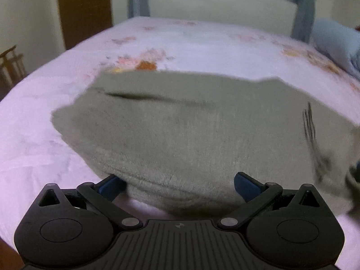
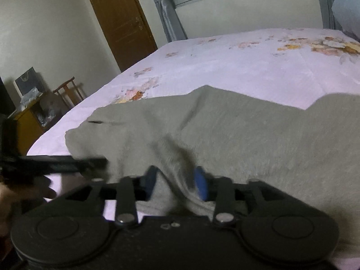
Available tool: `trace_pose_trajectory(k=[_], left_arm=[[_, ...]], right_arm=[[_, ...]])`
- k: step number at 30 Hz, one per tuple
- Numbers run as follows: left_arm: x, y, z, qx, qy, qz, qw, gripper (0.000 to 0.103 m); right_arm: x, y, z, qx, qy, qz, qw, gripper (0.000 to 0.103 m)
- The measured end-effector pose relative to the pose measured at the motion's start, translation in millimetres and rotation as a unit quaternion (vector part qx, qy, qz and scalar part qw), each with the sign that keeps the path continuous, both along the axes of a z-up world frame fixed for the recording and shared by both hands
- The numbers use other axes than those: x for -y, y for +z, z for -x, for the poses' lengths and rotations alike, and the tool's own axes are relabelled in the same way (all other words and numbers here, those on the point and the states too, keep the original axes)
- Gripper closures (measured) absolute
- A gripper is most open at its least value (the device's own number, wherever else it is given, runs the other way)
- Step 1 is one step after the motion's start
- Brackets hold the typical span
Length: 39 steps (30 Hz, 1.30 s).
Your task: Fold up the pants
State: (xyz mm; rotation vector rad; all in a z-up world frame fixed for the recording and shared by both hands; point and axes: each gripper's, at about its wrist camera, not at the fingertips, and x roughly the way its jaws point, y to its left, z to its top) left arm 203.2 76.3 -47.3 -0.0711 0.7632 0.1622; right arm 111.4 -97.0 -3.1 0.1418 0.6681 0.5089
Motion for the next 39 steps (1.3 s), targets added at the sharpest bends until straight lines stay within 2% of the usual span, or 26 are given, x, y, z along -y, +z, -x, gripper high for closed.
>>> trace_pose_trajectory(k=[2,3,4,6,9,14,16,20,21,23,25,27,29,31,33,35,39], left_arm=[[7,17,9,0.045,-0.013,0.005,0.9989,0.000],[11,23,10,0.049,-0.023,0.013,0.9985,0.000],[14,27,9,0.046,-0.040,0.037,0.9975,0.000],[18,29,5,0.041,-0.061,0.111,0.9911,0.000],[20,31,0,0.043,-0.047,0.152,0.9863,0.000],[28,49,13,0.073,-0.005,0.099,0.9924,0.000],[33,53,15,0.083,-0.005,0.078,0.9935,0.000],[49,75,28,0.129,0.019,0.028,0.9911,0.000],[51,76,28,0.128,0.018,0.037,0.9909,0.000],[54,71,20,0.111,-0.017,0.092,0.9894,0.000],[67,60,11,0.087,-0.076,0.141,0.9832,0.000],[74,45,-1,0.051,-0.084,0.172,0.9801,0.002],[74,31,-13,0.020,-0.085,0.208,0.9743,0.018],[75,21,-19,-0.007,-0.088,0.240,0.9668,0.040],[79,17,-22,-0.017,-0.097,0.243,0.9649,0.041],[88,13,-18,-0.029,-0.099,0.220,0.9700,0.041],[94,7,-11,-0.040,-0.092,0.201,0.9746,0.042]], right_arm=[[14,11,9,0.017,-0.005,-0.011,1.000,0.068],[23,18,13,0.029,-0.010,-0.017,0.999,0.067],[34,26,16,0.043,-0.020,-0.017,0.999,0.065],[57,37,18,0.068,-0.053,0.000,0.996,0.062],[101,46,10,0.063,-0.118,0.010,0.991,0.060],[138,44,16,0.056,-0.146,0.008,0.988,0.058],[143,39,23,0.061,-0.152,0.012,0.986,0.058],[144,30,24,0.053,-0.163,-0.004,0.985,0.058],[146,29,25,0.052,-0.163,-0.008,0.985,0.058],[147,28,27,0.054,-0.162,-0.014,0.985,0.058],[149,27,28,0.050,-0.159,-0.015,0.986,0.058],[150,27,29,0.048,-0.161,-0.017,0.986,0.058],[153,27,32,0.046,-0.164,-0.019,0.985,0.058],[155,27,36,0.044,-0.166,-0.019,0.985,0.058],[157,27,39,0.045,-0.168,-0.017,0.985,0.058],[160,27,40,0.045,-0.173,-0.018,0.984,0.058],[163,24,41,0.040,-0.180,-0.022,0.983,0.058]])
